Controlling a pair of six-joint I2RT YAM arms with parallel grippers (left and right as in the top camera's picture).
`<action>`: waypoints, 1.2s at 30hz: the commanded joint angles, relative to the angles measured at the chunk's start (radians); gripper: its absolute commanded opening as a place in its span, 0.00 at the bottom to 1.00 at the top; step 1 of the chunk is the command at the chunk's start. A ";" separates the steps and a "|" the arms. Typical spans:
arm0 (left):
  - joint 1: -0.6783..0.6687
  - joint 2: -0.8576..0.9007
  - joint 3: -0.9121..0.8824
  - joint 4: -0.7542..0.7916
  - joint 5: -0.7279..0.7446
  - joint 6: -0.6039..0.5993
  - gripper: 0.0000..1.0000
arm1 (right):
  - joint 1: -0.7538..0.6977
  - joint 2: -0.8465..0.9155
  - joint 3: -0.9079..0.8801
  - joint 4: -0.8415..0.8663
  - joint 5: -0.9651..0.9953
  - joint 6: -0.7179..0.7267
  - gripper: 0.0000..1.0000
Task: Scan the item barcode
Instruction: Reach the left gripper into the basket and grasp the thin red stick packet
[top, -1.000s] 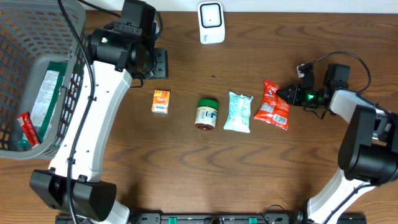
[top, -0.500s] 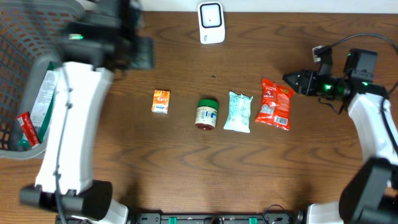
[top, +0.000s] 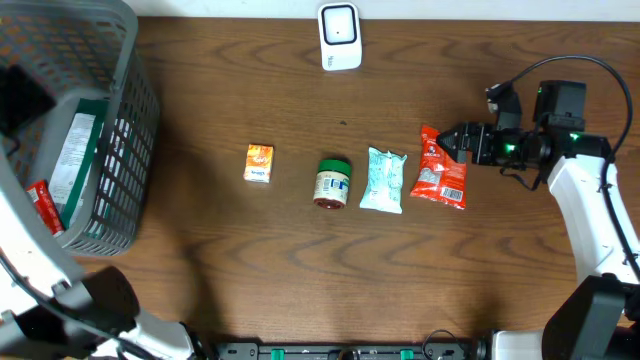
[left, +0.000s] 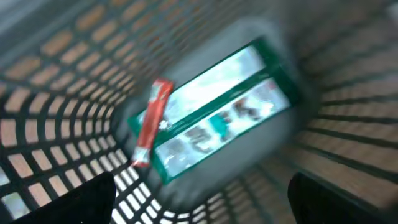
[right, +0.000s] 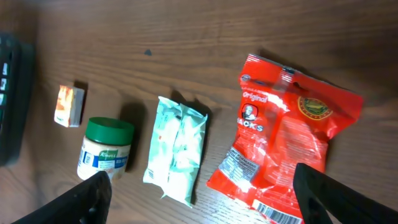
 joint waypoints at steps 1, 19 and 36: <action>0.066 0.061 -0.094 0.011 -0.032 -0.053 0.87 | 0.031 0.013 -0.003 -0.002 0.020 -0.005 0.90; 0.173 0.122 -0.662 0.466 -0.106 0.018 0.83 | 0.054 0.013 -0.004 -0.003 0.067 -0.005 0.92; 0.217 0.124 -0.858 0.705 0.004 0.118 0.56 | 0.054 0.013 -0.004 -0.002 0.067 -0.005 0.91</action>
